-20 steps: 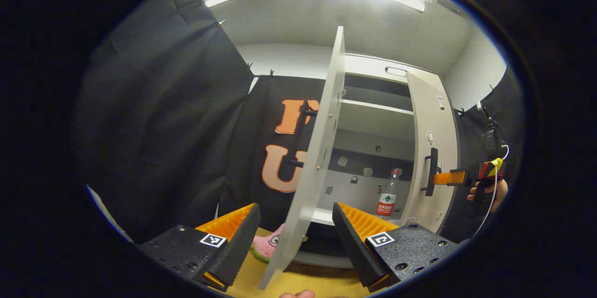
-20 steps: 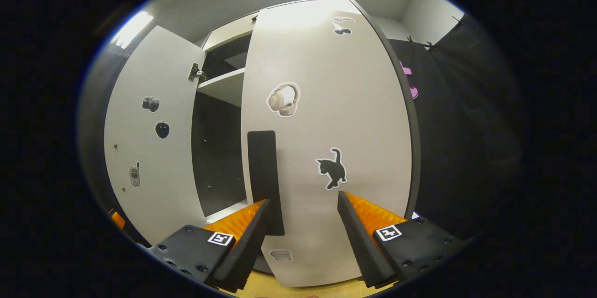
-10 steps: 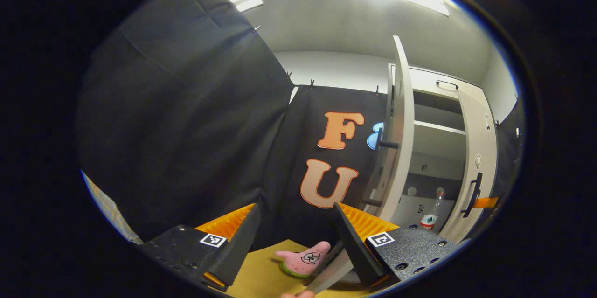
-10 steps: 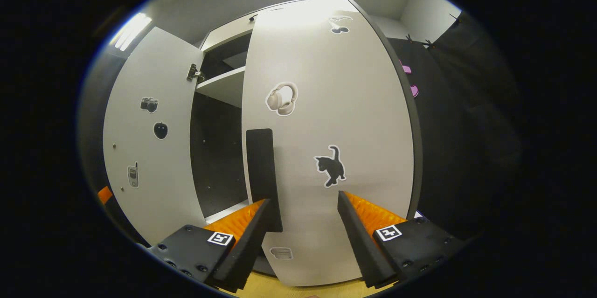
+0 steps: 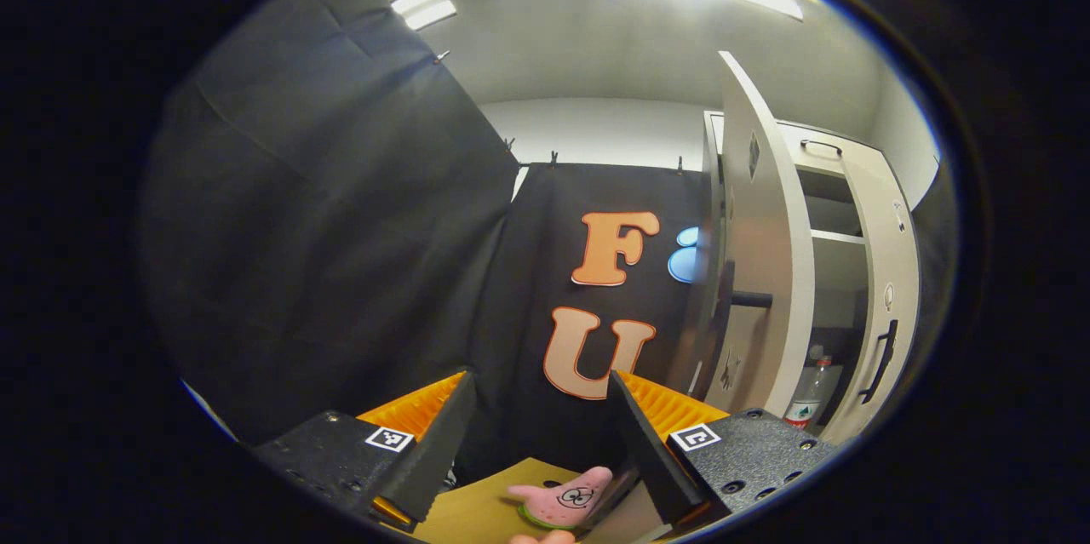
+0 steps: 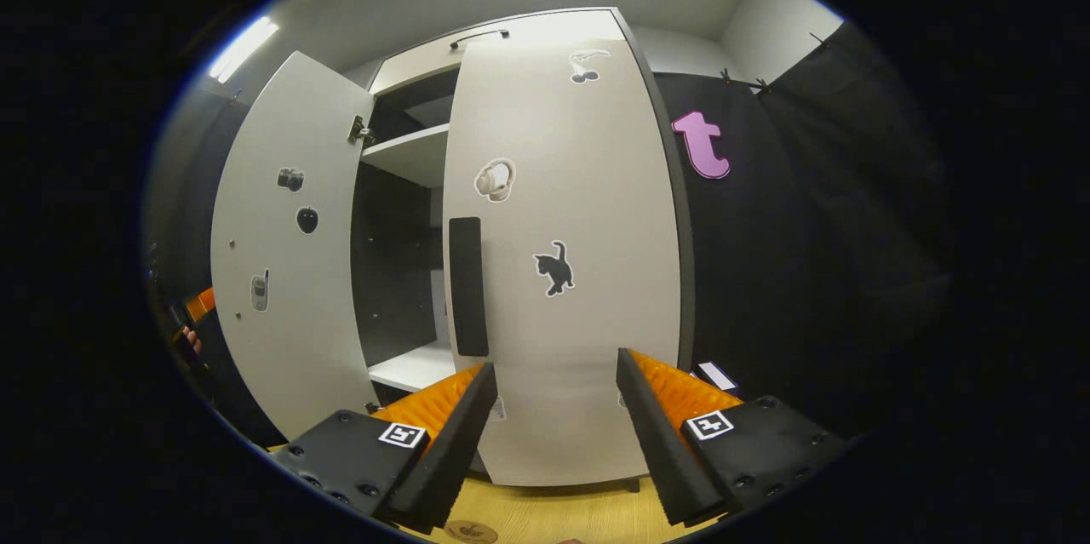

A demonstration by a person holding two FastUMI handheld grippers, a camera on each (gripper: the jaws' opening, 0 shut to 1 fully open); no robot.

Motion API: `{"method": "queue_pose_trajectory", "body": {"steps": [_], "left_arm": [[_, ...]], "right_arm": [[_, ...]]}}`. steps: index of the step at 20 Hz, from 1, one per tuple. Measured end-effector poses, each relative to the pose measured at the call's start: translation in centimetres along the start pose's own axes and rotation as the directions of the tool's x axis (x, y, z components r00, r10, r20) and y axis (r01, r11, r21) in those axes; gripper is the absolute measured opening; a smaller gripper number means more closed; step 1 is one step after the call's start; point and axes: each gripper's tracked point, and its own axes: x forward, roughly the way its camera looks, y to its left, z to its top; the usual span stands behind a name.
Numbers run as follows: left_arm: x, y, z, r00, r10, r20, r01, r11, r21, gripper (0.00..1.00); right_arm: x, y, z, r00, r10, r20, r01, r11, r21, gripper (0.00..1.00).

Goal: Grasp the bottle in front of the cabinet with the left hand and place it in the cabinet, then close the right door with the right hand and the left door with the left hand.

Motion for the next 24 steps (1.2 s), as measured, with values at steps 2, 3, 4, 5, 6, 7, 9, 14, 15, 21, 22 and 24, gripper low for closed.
{"method": "queue_pose_trajectory", "body": {"steps": [2, 3, 4, 5, 6, 7, 9, 14, 15, 21, 22, 24], "left_arm": [[0.3, -1.4, 0.3, 0.999, -0.046, 0.008, 0.046, 0.999, -0.001, 0.94], [0.4, -1.2, 0.6, 0.999, -0.050, 0.023, 0.050, 0.999, 0.003, 0.94], [0.6, -1.3, 0.6, 0.998, -0.055, 0.027, 0.055, 0.998, 0.006, 0.90], [0.4, -1.4, 0.5, 0.998, -0.061, 0.028, 0.061, 0.998, 0.002, 0.94], [0.4, -1.8, 0.4, 0.997, -0.078, 0.019, 0.078, 0.997, -0.004, 0.93], [0.5, -2.4, 0.6, 0.995, -0.102, 0.016, 0.103, 0.995, -0.005, 0.92], [0.5, -3.6, 0.6, 0.989, -0.150, 0.004, 0.150, 0.989, 0.001, 0.91], [-0.3, -5.5, 0.5, 0.982, -0.188, -0.013, 0.188, 0.982, -0.020, 0.91], [-0.4, -6.2, 0.6, 0.978, -0.206, -0.012, 0.206, 0.978, -0.030, 0.91], [-1.3, -10.6, 1.5, 0.950, -0.311, 0.016, 0.312, 0.949, -0.048, 0.91], [-1.3, -11.5, 1.3, 0.943, -0.334, 0.010, 0.334, 0.941, -0.058, 0.87], [-1.4, -12.9, 0.7, 0.926, -0.377, -0.002, 0.375, 0.923, -0.085, 0.91]], "right_arm": [[-1.4, -0.4, -0.5, 1.000, -0.011, 0.007, 0.011, 1.000, 0.008, 0.95], [-2.0, -0.7, -0.7, 1.000, -0.021, 0.012, 0.021, 1.000, 0.007, 0.95], [-2.6, -1.0, -1.0, 0.999, -0.030, 0.017, 0.030, 1.000, 0.002, 0.95], [-3.1, -1.4, -1.1, 0.999, -0.041, 0.019, 0.041, 0.999, -0.005, 0.95], [-3.6, -1.7, -1.3, 0.998, -0.052, 0.019, 0.052, 0.999, -0.014, 0.95], [-4.1, -2.0, -1.5, 0.998, -0.062, 0.017, 0.063, 0.998, -0.022, 0.95], [-4.8, -2.4, -1.5, 0.997, -0.075, 0.019, 0.076, 0.997, -0.027, 0.95], [-5.8, -3.2, -1.2, 0.995, -0.096, 0.023, 0.096, 0.995, -0.018, 0.95], [-5.8, -3.3, -1.1, 0.995, -0.100, 0.022, 0.100, 0.995, -0.021, 0.95], [-7.1, -4.3, -0.2, 0.989, -0.143, 0.023, 0.144, 0.989, -0.038, 0.95], [-7.3, -4.4, -0.1, 0.988, -0.151, 0.022, 0.151, 0.988, -0.038, 0.95], [-7.8, -4.6, 0.0, 0.986, -0.163, 0.020, 0.164, 0.986, -0.037, 0.95]]}}
